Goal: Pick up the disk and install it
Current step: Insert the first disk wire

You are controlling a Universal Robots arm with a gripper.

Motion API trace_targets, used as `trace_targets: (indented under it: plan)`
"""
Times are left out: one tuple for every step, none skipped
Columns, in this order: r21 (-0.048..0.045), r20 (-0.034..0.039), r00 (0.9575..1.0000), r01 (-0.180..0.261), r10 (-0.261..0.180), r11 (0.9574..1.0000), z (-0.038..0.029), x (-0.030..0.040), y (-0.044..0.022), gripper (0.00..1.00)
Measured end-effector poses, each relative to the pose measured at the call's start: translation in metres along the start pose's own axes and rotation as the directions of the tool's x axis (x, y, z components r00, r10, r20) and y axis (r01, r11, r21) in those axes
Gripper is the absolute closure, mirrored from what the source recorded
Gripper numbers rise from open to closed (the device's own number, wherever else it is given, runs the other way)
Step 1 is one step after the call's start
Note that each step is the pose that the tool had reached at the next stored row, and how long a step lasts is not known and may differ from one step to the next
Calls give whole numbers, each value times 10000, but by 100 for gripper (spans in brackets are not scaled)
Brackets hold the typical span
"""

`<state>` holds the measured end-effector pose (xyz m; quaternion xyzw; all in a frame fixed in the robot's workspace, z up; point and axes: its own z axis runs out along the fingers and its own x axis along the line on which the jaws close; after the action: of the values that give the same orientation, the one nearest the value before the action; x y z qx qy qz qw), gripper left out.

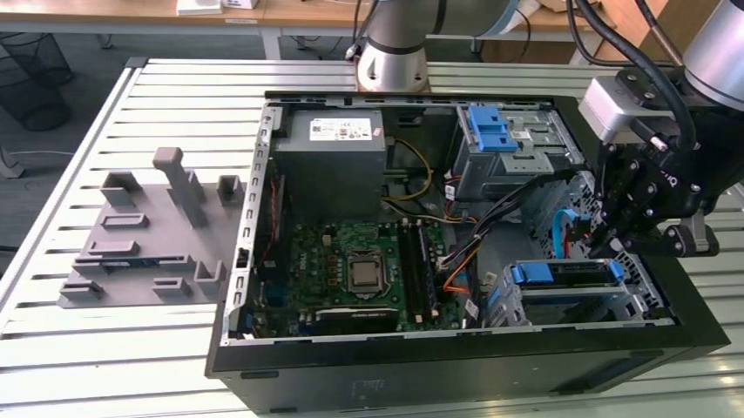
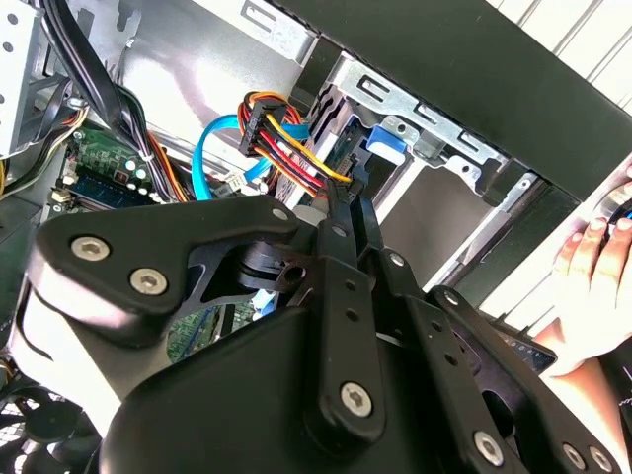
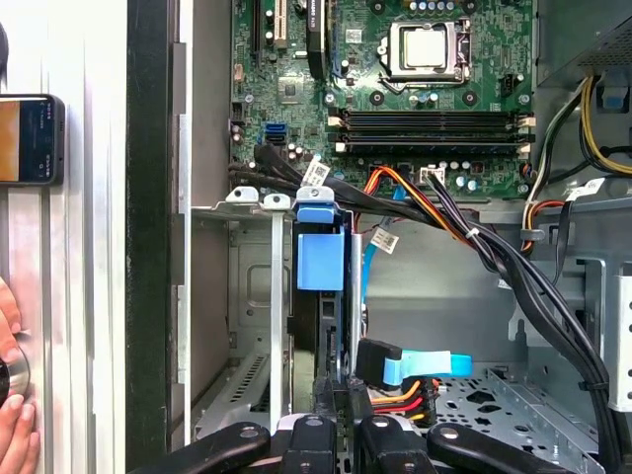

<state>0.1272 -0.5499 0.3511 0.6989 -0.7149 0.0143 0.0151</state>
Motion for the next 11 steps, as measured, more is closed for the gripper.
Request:
trace_targets:
  plan:
    - [0, 0, 10000, 0, 0, 10000, 0, 0, 0, 84]
    - [-1, 0, 10000, -1, 1, 10000, 0, 0, 0, 84]
    - [-1, 0, 10000, 0, 0, 10000, 0, 0, 0, 84]
    - [-2, -1, 10000, -1, 1, 10000, 0, 0, 0, 84]
    - [-2, 0, 10000, 0, 0, 10000, 0, 0, 0, 84]
    - [-2, -1, 10000, 0, 0, 10000, 0, 0, 0, 84]
    - [-7, 0, 10000, 0, 0, 10000, 0, 0, 0, 84]
    - [-42, -1, 10000, 1, -1, 10000, 0, 0, -1, 84]
    - [-109, -2, 10000, -9, 9, 9999, 0, 0, 0, 84]
    - [-184, -4, 10000, -26, 26, 9998, 1, 1, 0, 84]
    - [-232, -6, 10000, -38, 38, 9997, 1, 2, 0, 84]
